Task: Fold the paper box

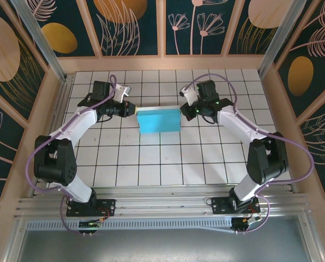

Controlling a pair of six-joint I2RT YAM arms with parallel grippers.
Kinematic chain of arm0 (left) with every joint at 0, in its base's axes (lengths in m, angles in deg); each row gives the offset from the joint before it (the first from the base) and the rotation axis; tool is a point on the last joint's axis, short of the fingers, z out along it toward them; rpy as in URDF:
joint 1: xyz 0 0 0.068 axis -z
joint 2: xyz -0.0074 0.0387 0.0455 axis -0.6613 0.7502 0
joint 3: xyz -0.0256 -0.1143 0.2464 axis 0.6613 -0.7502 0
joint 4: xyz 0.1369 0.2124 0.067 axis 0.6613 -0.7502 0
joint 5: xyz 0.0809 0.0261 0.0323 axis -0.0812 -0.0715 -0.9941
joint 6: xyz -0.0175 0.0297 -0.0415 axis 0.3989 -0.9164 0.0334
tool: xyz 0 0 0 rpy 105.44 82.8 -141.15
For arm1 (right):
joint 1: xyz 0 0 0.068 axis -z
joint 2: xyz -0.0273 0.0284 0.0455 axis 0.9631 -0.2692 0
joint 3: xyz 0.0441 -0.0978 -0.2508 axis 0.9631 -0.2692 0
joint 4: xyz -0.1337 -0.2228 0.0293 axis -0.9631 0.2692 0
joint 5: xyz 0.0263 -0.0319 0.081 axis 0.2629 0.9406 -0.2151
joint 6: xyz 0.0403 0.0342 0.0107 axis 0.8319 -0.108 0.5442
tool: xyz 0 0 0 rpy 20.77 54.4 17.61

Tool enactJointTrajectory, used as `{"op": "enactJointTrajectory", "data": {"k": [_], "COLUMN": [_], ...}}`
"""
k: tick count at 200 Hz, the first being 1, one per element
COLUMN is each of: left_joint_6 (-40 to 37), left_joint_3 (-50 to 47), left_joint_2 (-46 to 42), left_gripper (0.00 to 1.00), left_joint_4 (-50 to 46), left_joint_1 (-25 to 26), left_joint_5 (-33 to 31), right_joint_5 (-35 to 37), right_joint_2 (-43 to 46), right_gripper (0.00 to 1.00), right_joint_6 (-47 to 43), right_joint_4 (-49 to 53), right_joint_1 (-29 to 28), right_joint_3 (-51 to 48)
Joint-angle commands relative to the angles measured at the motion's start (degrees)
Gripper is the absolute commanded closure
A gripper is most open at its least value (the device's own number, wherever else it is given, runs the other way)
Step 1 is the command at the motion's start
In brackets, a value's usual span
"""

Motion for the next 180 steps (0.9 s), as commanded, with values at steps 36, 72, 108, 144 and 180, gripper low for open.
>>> {"op": "enactJointTrajectory", "data": {"k": [36,72,108,144,180], "left_joint_6": [9.52,9.95,10.68,16.74,18.55], "left_joint_3": [-4.34,-3.79,-4.57,-7.95,-10.34], "left_joint_2": [-2.04,-2.24,-2.16,-2.41,-3.50], "left_gripper": [0.89,0.89,0.89,0.90,0.91], "left_joint_4": [9.61,7.63,6.03,10.52,11.28], "left_joint_1": [3.15,3.28,3.28,3.59,4.30], "left_joint_5": [0.55,-0.99,-2.68,-1.72,-2.72], "right_joint_5": [6.11,5.76,5.55,5.60,4.67], "right_joint_2": [1.46,1.43,1.59,1.63,1.80], "right_gripper": [1.00,1.00,1.00,1.00,1.00], "right_joint_6": [2.20,2.37,2.81,4.76,7.89], "right_joint_4": [-6.07,-6.11,-6.46,-6.72,-6.88], "right_joint_1": [-3.77,-4.07,-4.17,-4.17,-4.25], "right_joint_3": [-3.20,-3.37,-3.37,-3.35,-3.26]}}
